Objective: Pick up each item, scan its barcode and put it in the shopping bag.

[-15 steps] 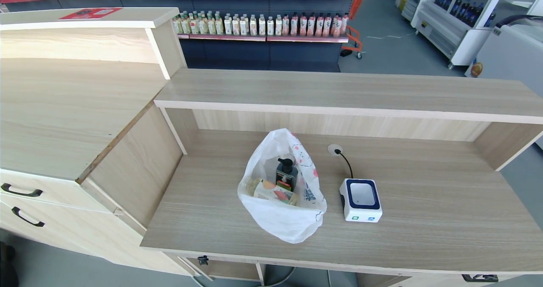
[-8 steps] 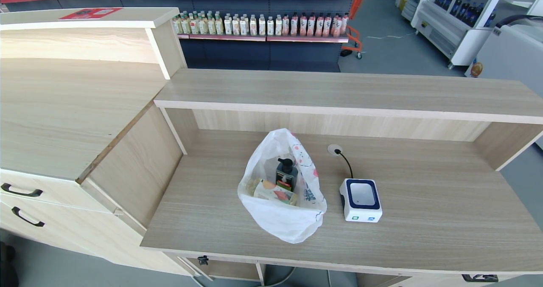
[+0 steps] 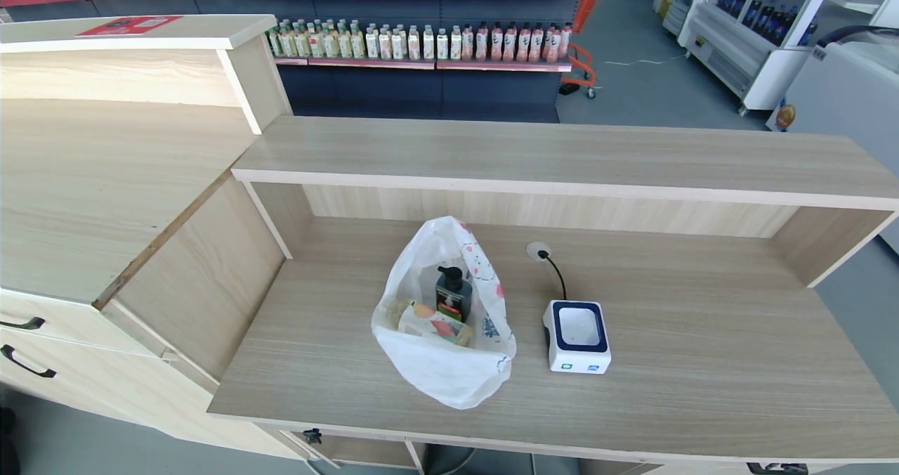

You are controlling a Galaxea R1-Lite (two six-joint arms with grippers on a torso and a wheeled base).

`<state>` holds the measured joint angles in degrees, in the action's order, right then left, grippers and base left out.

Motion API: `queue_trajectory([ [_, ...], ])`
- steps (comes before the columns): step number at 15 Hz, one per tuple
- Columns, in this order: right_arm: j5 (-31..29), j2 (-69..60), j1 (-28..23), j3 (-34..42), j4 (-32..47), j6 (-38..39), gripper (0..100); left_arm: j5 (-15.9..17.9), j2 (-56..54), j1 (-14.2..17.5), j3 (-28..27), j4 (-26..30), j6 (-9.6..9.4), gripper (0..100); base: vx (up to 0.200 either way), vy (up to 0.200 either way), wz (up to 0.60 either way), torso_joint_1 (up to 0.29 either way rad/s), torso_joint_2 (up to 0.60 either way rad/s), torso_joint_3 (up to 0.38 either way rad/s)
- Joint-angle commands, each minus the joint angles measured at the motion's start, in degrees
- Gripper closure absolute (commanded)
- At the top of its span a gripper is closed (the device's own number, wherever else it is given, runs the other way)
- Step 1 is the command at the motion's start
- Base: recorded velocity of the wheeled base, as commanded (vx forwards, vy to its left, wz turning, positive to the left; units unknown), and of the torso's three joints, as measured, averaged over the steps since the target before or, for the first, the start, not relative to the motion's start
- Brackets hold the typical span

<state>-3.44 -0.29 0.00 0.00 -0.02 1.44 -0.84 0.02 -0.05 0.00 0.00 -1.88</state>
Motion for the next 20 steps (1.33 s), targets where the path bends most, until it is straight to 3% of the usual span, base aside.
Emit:
queue_trajectory([
  [1,0.01,0.29,0.00,0.00,0.02,-0.12,0,-0.04,-0.02,-0.04,0.00,0.00,0.03,0,0.000,-0.200,0.00,-0.002,0.00,0.002],
  [5,0.01,0.29,0.00,0.00,0.02,-0.30,0,-0.04,-0.02,-0.04,0.00,0.00,0.12,0,0.000,-0.200,0.00,0.004,0.00,0.002],
  [7,0.01,0.29,0.00,0.00,0.02,-0.21,0,0.05,-0.02,-0.04,0.00,0.00,1.09,0,0.000,-0.200,0.00,0.002,0.00,0.005],
  [10,0.01,0.29,0.00,0.00,0.02,-0.21,0,0.05,-0.02,-0.04,0.00,0.00,1.70,0,0.000,0.000,0.00,0.000,0.00,0.000],
  [15,0.01,0.29,0.00,0.00,0.02,-0.30,0,0.05,-0.02,-0.04,0.00,0.00,1.79,0,0.160,0.000,0.00,-0.005,0.00,0.002],
  [16,0.01,0.29,0.00,0.00,0.11,-0.38,100,0.14,-0.02,-0.04,0.00,0.00,1.79,0,0.000,0.000,0.00,0.000,0.00,0.000],
  [20,0.01,0.29,0.00,0.00,0.11,-0.91,100,0.14,-0.02,-0.04,0.00,0.00,1.79,0,0.000,0.000,0.00,0.000,0.00,0.000],
])
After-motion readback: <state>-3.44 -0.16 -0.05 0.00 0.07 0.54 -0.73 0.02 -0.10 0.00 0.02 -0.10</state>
